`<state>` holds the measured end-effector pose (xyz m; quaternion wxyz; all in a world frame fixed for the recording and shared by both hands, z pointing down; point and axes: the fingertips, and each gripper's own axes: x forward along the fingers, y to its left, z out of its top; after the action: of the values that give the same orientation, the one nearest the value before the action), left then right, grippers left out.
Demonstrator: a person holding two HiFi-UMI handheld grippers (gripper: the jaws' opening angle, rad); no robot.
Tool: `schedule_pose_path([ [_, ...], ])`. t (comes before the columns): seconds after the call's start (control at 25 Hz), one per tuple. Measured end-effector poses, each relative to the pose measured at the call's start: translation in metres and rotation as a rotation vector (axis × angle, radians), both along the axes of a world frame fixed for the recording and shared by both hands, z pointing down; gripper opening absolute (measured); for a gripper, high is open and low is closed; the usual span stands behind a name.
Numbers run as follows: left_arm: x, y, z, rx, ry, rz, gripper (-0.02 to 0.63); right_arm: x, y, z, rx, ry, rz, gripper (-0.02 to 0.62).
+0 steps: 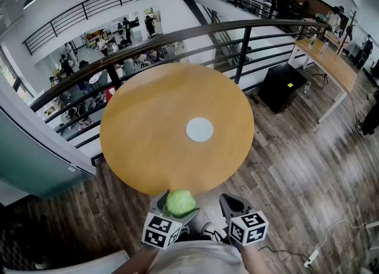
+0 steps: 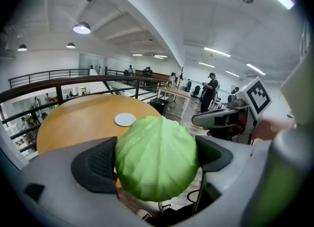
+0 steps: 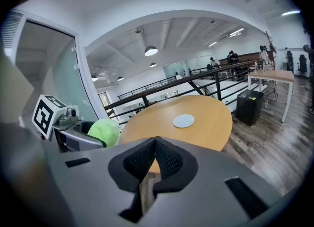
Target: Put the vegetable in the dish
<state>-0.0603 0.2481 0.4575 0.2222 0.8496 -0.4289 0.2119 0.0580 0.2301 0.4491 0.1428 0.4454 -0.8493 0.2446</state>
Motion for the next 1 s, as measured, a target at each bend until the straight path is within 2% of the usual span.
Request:
schedule_pose_path([
  [0.4,-0.006,0.0,-0.006,0.007,0.004,0.008,0.488,-0.01,0.003,-0.002,-0.005,0.009,-0.02,0.017],
  [0.76,-0.019,-0.002,-0.009,0.021,0.018,0.021,0.488,-0.019,-0.001,-0.005,0.002,0.022,0.032,0.017],
  [1.0,-0.042,0.002,-0.008,0.031,0.03,0.053,0.488,-0.037,0.005,-0.006,0.01,0.023,0.082,0.017],
])
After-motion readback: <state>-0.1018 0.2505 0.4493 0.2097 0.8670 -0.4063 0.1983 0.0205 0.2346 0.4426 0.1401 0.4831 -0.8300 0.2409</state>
